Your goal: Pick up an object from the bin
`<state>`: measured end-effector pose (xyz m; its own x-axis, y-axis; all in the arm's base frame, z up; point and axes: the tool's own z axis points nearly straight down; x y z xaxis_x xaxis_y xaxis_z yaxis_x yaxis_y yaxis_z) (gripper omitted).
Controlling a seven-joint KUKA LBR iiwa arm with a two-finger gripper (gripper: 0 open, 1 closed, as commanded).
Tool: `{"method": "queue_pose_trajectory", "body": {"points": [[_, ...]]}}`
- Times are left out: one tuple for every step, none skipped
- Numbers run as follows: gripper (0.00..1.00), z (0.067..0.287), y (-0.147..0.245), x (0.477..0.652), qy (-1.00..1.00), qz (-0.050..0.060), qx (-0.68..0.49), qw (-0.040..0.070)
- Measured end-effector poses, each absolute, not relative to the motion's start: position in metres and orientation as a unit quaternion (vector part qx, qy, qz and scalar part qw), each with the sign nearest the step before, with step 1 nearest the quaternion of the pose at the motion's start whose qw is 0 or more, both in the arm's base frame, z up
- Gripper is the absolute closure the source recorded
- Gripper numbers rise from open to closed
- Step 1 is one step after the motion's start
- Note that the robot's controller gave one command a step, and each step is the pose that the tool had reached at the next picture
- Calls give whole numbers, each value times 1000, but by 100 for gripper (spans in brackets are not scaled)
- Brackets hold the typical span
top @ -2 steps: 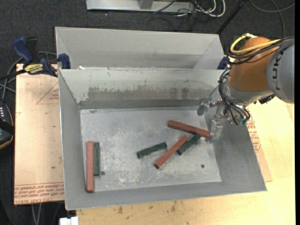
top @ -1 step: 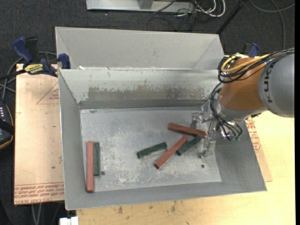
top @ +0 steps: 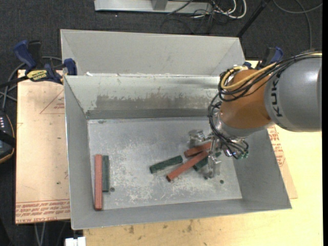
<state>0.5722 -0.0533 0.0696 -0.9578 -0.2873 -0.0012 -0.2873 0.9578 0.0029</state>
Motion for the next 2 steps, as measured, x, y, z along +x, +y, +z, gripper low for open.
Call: {"method": "queue_pose_trajectory", "body": {"points": [[100,69,-55,572,989,1,-145,0],[100,259,-60,562,968,-1,-252,5]]}}
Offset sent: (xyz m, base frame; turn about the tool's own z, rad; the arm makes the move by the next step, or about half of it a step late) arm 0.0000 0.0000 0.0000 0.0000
